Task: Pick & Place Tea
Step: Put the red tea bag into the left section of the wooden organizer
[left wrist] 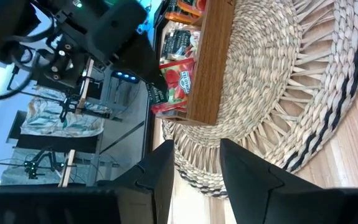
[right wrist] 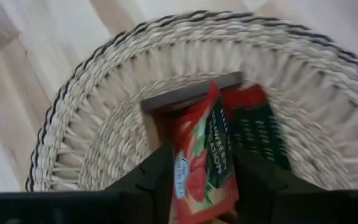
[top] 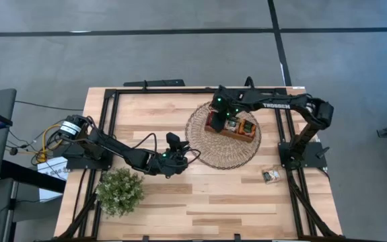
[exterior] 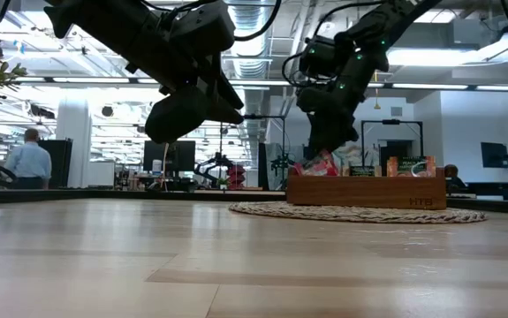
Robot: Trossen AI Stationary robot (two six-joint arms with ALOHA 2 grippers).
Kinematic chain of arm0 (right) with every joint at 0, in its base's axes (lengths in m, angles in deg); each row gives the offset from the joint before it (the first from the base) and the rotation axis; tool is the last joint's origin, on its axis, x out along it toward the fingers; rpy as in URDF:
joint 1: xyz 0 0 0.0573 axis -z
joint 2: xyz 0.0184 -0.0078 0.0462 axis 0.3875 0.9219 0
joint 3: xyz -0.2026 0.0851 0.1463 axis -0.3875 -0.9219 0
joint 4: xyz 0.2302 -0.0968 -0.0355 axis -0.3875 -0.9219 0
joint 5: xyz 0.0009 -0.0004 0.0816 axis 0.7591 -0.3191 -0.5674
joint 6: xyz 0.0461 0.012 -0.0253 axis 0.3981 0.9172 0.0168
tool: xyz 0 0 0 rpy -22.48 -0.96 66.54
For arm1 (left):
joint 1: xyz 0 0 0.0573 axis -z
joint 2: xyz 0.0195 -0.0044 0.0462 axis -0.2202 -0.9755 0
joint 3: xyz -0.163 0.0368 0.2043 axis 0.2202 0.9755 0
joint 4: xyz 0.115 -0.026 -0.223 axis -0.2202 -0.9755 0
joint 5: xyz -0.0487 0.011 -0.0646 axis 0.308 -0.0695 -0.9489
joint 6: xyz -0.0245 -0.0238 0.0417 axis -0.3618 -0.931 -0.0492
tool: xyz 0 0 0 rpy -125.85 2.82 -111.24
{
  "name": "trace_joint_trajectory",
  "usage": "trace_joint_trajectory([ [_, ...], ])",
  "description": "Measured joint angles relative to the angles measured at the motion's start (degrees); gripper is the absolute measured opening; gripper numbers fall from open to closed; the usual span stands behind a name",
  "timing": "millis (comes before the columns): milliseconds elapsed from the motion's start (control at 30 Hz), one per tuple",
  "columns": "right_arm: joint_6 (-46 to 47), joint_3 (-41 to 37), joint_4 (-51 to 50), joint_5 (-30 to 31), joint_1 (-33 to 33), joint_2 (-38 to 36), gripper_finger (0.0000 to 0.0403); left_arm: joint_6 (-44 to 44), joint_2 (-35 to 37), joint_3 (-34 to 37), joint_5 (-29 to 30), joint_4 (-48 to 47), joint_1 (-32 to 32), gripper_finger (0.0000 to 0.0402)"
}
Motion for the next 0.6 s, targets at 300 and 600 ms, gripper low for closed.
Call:
trace_joint_trajectory([
  [300, -3.09, 0.02, 0.62, 2.14, -2.87, -0.77, 0.001, 0.0, 0.0, 0.0, -0.12, 0.02, 0.0, 0.0122],
  [600, -2.94, -3.25, 5.17, 17.42, -10.52, -6.45, 0.0002, -1.37, 0.0, 0.0, 0.2, -1.28, 0.0, 0.0122],
])
